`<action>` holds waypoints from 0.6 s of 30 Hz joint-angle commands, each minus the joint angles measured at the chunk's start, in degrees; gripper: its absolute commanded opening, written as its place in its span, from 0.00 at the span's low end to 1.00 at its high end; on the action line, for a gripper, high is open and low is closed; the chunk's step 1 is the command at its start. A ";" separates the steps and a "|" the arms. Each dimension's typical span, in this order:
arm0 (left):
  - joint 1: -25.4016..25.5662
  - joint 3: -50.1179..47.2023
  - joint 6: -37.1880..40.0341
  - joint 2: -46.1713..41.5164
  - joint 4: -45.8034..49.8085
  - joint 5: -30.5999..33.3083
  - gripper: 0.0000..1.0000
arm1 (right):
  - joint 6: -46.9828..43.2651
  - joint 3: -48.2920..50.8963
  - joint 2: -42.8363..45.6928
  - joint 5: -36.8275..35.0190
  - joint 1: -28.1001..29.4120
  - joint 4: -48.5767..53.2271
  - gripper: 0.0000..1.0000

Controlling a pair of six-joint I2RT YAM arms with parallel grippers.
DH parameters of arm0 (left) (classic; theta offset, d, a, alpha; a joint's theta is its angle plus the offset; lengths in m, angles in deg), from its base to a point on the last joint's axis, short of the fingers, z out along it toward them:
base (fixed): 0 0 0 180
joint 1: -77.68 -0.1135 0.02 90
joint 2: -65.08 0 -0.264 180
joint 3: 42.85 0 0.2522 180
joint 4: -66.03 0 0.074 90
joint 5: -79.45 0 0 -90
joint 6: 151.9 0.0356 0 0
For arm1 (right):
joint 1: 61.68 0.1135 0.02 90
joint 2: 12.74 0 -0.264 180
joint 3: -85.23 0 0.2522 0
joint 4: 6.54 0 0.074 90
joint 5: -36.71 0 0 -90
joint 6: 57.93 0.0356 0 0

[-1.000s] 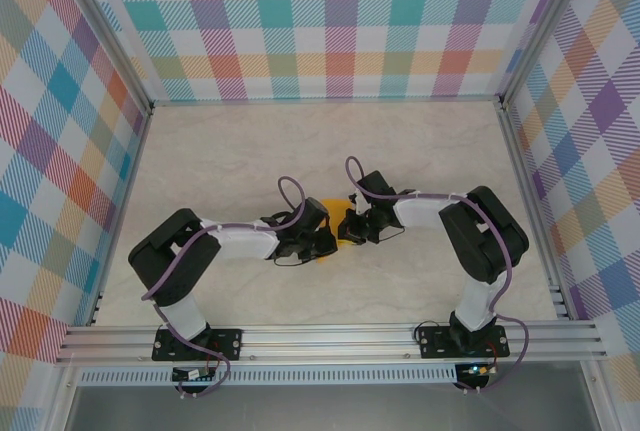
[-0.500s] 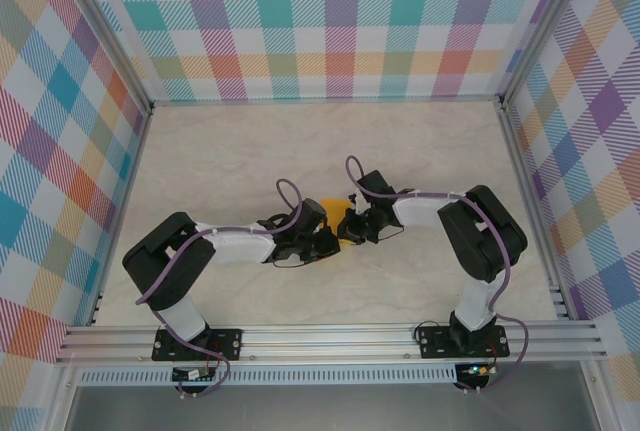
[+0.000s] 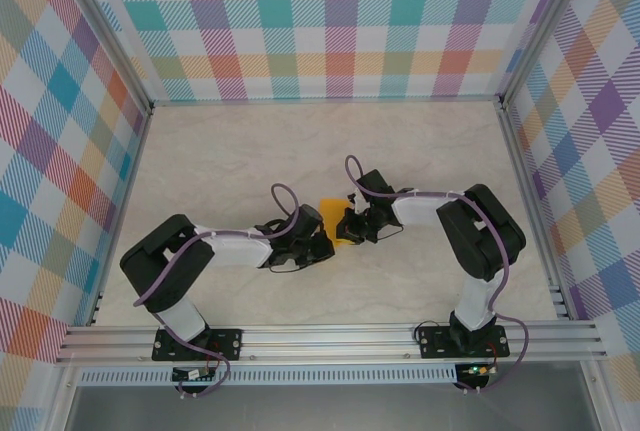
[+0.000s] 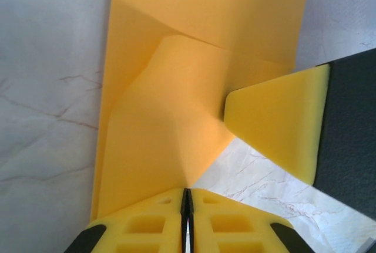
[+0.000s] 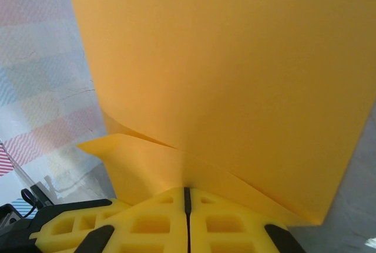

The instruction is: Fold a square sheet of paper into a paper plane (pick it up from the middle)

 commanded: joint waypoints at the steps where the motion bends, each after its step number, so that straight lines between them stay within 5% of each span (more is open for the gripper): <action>1: 0.29 -3.38 -1.08 -1.70 3.40 3.23 0.11 | -0.19 1.25 -4.40 -6.20 0.33 4.02 0.06; 11: -0.70 -10.46 -4.10 -8.81 2.38 2.98 0.12 | -0.99 0.54 -5.66 -8.36 0.34 7.25 0.06; 18: -0.86 -6.98 -2.03 -12.32 0.91 1.11 0.13 | -0.81 0.20 -5.82 -8.22 0.32 7.09 0.06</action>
